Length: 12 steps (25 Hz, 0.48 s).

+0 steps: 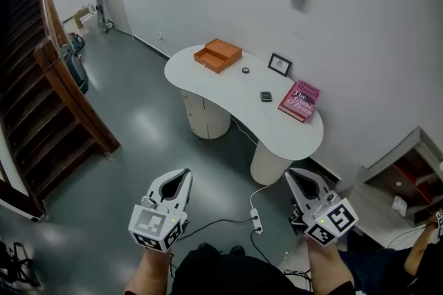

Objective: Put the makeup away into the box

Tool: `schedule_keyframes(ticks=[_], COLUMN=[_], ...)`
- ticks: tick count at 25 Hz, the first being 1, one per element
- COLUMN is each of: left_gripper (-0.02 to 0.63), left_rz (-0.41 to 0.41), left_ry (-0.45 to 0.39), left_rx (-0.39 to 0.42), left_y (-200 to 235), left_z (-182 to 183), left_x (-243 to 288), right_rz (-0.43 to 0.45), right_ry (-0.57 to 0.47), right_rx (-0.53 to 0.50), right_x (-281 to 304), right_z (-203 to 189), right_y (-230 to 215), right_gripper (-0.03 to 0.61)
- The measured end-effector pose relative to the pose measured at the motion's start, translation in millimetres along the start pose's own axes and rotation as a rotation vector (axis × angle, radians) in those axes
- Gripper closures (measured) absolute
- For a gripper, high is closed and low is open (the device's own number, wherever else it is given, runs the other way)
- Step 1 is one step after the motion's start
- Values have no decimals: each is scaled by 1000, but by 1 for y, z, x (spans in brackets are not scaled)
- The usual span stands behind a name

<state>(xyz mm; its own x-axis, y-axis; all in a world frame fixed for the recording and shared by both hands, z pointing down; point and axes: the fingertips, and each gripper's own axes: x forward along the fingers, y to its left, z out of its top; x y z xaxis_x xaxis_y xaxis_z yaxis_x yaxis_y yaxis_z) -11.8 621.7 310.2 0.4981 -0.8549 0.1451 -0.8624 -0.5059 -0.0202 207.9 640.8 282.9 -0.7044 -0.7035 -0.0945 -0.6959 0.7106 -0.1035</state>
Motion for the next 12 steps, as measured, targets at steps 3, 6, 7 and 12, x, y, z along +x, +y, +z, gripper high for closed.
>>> schedule_keyframes(ticks=[3, 6, 7, 12], left_gripper=[601, 601, 600, 601], left_rz=[13, 14, 12, 2], left_ry=[7, 18, 20, 10], left_rx=[-19, -29, -30, -39], left_y=[-5, -5, -3, 22], left_z=[-8, -13, -14, -16], left_x=[-5, -2, 0, 27], right_rz=[41, 61, 65, 53], right_ry=[9, 12, 15, 34], right_rx=[38, 66, 68, 94], right_x=[-3, -3, -1, 25], right_z=[-9, -13, -13, -21], right_y=[4, 3, 2, -21], right_gripper=[543, 541, 541, 541])
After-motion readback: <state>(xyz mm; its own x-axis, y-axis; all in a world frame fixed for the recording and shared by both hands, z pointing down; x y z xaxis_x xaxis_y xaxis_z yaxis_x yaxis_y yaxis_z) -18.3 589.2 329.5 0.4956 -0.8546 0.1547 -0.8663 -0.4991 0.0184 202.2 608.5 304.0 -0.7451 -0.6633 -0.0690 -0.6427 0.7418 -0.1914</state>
